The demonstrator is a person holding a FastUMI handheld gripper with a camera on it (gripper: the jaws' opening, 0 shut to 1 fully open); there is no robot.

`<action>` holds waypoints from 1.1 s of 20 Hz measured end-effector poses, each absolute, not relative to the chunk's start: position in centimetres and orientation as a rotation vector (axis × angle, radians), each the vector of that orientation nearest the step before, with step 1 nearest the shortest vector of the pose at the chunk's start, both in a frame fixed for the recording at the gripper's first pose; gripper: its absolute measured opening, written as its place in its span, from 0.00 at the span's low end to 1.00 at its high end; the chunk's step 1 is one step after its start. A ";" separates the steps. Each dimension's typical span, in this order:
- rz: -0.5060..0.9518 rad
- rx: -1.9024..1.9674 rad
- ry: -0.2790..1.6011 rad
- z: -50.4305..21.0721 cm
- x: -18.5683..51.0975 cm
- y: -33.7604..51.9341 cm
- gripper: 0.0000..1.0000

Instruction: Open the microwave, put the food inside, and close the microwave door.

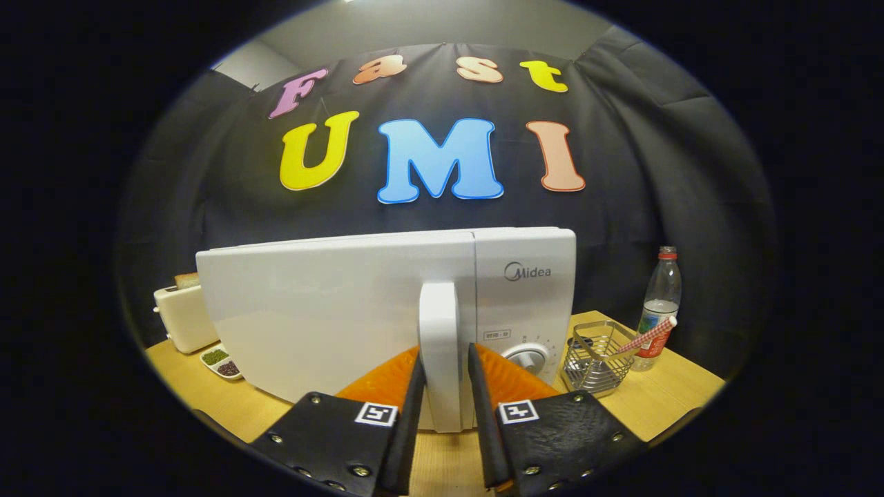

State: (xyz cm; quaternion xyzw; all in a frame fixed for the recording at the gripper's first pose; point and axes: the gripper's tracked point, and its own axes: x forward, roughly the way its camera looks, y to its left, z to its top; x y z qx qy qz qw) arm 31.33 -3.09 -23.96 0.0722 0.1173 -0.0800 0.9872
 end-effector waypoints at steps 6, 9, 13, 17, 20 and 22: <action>-0.182 0.196 0.275 -24.0 30.9 -3.0 0.15; -0.158 0.203 0.277 -23.8 30.7 -2.8 0.15; -0.129 0.177 0.278 -23.4 28.2 -1.8 0.15; -0.062 0.192 0.267 -22.6 23.5 0.7 0.15; -0.001 0.202 0.267 -21.8 20.6 3.4 0.15; 0.038 0.193 0.256 -21.4 18.6 5.2 0.15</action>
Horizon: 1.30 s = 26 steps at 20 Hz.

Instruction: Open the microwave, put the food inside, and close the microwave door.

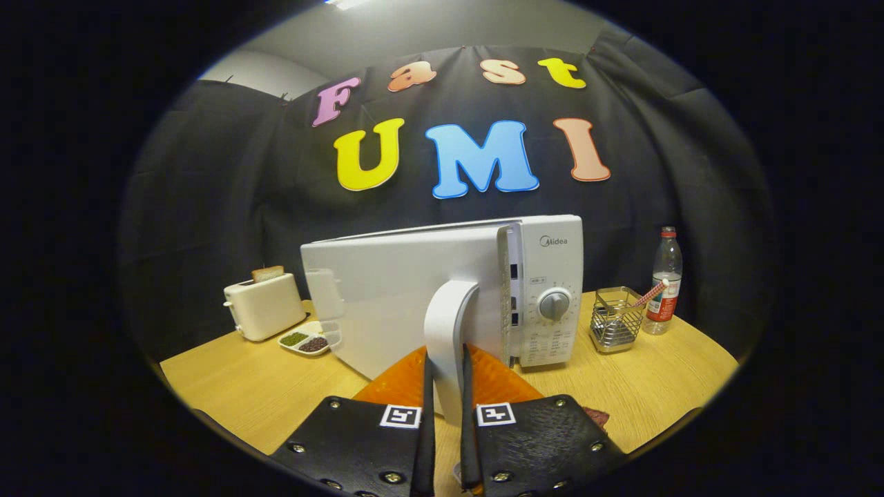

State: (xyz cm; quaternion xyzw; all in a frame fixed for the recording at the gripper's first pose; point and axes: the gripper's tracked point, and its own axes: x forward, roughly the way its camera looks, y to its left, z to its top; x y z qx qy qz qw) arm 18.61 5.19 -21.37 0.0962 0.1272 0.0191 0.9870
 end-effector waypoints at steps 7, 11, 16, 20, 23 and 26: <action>0.116 0.111 0.192 -20.0 13.3 12.5 0.14; 0.135 0.096 0.172 -19.3 11.3 17.1 0.14; 0.140 0.083 0.129 -18.2 9.3 24.0 0.14; 0.031 0.042 0.126 -18.2 9.0 26.5 0.14; 0.014 0.013 0.131 -17.9 8.5 29.6 0.14; 0.103 0.020 0.134 -17.6 7.8 32.5 0.14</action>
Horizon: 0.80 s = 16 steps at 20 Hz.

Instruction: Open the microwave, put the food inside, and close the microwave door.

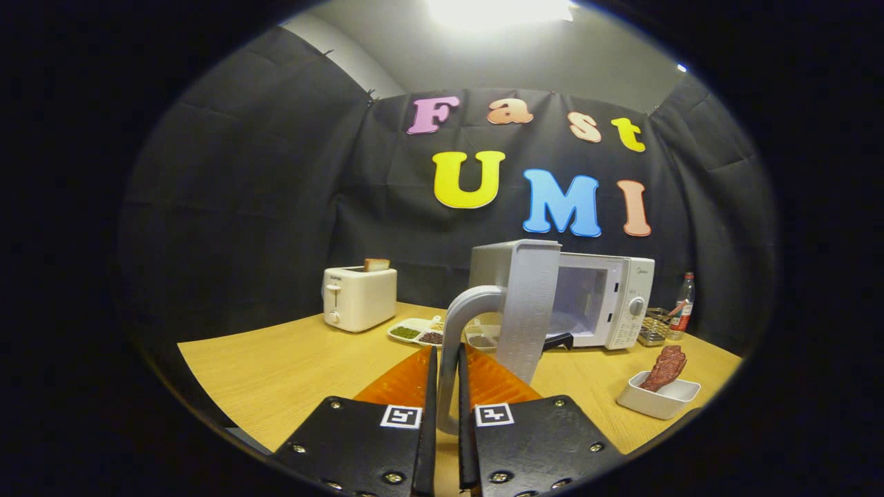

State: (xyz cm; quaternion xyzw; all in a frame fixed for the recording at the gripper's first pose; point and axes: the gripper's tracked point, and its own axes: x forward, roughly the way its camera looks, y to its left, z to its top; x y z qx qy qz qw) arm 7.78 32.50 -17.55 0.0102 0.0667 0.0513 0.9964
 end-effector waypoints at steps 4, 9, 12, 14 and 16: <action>0.250 0.042 0.112 -16.2 6.0 34.5 0.13; 0.424 0.059 0.059 -13.8 3.1 33.5 0.28; 0.444 0.026 0.050 -13.5 2.4 30.9 0.80; 0.408 -0.027 0.090 -14.5 2.4 27.9 0.98; 0.359 -0.006 0.089 -14.6 2.7 24.3 0.97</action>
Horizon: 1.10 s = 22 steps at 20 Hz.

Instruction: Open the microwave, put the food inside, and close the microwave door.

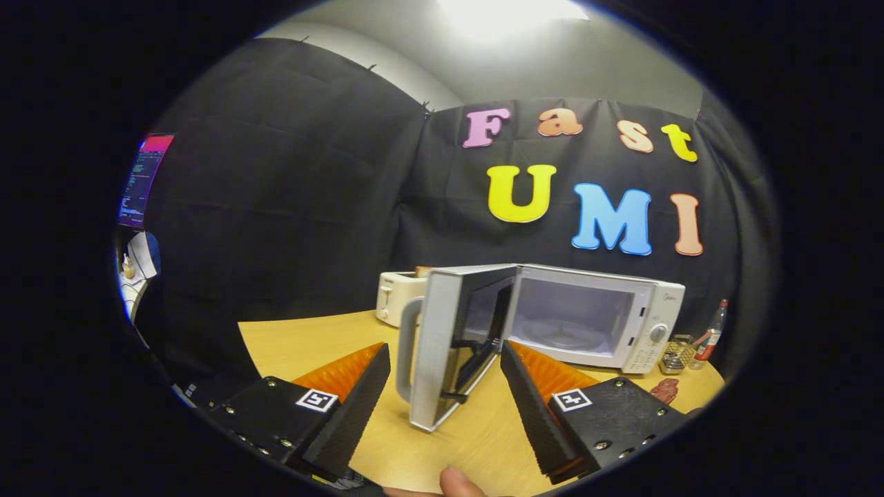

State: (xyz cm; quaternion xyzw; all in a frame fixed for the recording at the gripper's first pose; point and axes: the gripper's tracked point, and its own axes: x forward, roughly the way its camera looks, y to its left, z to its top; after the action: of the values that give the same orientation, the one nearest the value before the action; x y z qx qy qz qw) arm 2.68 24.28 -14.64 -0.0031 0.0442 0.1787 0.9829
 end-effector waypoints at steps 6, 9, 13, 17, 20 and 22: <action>0.229 0.151 0.131 -16.0 5.8 11.4 0.97; 0.155 0.192 0.170 -17.6 7.7 4.7 0.97; 0.100 0.288 0.249 -21.4 9.8 -1.7 1.00; 0.093 0.482 0.338 -25.2 11.5 -4.7 0.99; 0.119 0.623 0.410 -27.9 12.9 -4.9 0.95; 0.160 0.716 0.455 -29.1 13.3 -4.5 0.95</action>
State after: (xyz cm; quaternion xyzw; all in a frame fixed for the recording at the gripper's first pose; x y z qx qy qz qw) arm 13.27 -4.52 -29.07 0.3471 0.2205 0.0778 0.9082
